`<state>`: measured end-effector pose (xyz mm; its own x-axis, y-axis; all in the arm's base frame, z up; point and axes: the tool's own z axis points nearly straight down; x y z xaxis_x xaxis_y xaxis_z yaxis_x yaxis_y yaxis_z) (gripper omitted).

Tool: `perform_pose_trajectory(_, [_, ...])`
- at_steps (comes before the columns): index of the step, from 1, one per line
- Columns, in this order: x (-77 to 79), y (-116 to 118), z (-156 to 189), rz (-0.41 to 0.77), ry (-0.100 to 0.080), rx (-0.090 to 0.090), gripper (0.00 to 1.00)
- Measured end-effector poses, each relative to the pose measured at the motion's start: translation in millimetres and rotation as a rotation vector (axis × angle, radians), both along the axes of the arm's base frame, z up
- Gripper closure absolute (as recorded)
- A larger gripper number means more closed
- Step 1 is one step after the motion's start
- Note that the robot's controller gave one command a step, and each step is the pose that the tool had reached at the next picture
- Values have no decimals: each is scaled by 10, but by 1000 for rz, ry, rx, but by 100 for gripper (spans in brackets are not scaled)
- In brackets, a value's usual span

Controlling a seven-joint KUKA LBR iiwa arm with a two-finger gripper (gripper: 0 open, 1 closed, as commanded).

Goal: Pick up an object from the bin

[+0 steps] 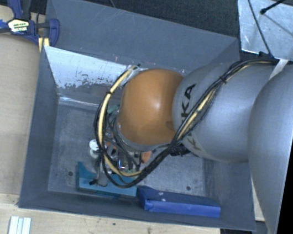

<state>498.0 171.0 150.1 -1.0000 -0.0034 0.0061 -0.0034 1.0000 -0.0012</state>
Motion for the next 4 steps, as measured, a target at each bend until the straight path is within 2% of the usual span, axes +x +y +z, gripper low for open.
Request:
perform_pose_trajectory(1, [19, -6, 46, -3, -8, 2, 0])
perform_pose_trajectory(2, [194, -458, -210, 38, -10, 4, 0])
perform_pose_trajectory(3, [468, -765, -426, 32, -9, 2, 100])
perform_pose_trajectory(4, [468, -765, -426, 31, -9, 2, 0])
